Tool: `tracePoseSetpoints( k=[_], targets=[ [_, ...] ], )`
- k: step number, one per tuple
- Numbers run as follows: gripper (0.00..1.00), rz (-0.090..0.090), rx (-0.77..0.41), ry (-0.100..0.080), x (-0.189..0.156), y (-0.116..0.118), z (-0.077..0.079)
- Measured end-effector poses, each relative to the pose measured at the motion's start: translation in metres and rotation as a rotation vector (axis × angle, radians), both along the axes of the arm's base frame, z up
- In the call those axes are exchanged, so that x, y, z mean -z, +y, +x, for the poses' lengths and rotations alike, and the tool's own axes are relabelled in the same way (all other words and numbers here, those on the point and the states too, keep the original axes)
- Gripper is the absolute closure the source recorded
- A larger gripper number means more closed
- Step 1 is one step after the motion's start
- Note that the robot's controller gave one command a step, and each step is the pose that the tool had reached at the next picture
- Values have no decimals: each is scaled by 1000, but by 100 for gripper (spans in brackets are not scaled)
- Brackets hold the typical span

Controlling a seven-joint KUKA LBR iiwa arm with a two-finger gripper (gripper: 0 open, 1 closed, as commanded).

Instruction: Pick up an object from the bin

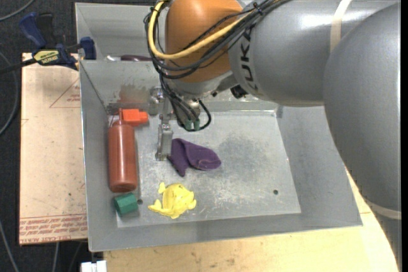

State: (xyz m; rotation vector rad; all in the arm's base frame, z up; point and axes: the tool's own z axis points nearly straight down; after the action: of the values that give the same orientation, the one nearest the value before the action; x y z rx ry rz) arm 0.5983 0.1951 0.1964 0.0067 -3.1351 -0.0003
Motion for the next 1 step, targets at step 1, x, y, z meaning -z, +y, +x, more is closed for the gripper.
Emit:
tracePoseSetpoints(
  k=[1],
  targets=[
    [0, 1, 4, -8, -5, -1, 2]
  ],
)
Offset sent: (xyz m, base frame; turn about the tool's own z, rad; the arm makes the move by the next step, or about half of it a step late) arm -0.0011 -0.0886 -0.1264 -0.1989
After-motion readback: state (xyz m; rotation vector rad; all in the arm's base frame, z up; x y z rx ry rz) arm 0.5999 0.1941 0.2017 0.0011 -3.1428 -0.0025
